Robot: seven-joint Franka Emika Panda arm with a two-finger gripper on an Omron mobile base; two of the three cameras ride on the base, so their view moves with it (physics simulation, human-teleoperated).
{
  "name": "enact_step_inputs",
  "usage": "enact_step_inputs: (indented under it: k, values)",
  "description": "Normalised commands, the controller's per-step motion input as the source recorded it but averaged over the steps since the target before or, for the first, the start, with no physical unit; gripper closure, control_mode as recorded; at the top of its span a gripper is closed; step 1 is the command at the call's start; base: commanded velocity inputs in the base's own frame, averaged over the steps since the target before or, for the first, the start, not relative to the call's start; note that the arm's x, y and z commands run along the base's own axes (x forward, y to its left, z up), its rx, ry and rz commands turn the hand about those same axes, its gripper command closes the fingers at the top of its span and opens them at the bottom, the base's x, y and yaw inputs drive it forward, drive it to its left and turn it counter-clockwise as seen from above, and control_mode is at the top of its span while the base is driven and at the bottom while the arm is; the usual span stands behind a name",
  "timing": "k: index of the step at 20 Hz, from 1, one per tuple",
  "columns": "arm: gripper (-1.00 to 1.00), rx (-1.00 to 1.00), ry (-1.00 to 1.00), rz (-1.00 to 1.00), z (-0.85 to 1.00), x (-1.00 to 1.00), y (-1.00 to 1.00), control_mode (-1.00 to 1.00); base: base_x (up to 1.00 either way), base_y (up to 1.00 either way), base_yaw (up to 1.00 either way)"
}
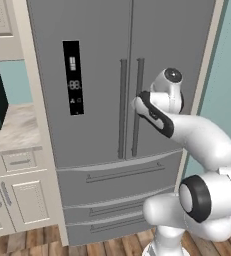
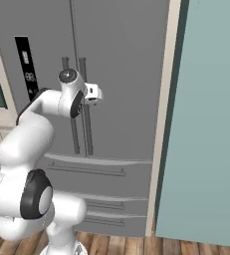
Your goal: Retrieve a lemon from the fridge and place it on the cutting board with the fish.
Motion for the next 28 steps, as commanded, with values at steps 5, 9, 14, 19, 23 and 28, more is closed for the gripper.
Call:
enact_step_inputs:
  k: [5, 9, 14, 19, 23, 28]
  values:
    - [-1.0, 0.0, -0.01, -0.11, 0.0, 0.28, 0.26, -1.0, 0.0, 0.0, 0.0]
    - [-1.0, 0.0, 0.0, -0.09, 0.0, 0.29, 0.22, -1.0, 0.0, 0.0, 0.0]
    - [-1.0, 0.0, -0.02, -0.01, -0.03, 0.42, -0.06, -1.0, 0.0, 0.0, 0.0]
    - [-1.0, 0.0, -0.02, 0.05, -0.09, 0.39, -0.17, -1.0, 0.0, 0.0, 0.0]
    - [-1.0, 0.0, -0.03, 0.1, -0.08, 0.36, -0.13, -1.0, 0.0, 0.0, 0.0]
    - [1.0, 0.0, -0.04, 0.11, -0.08, 0.4, -0.08, -1.0, 0.0, 0.0, 0.0]
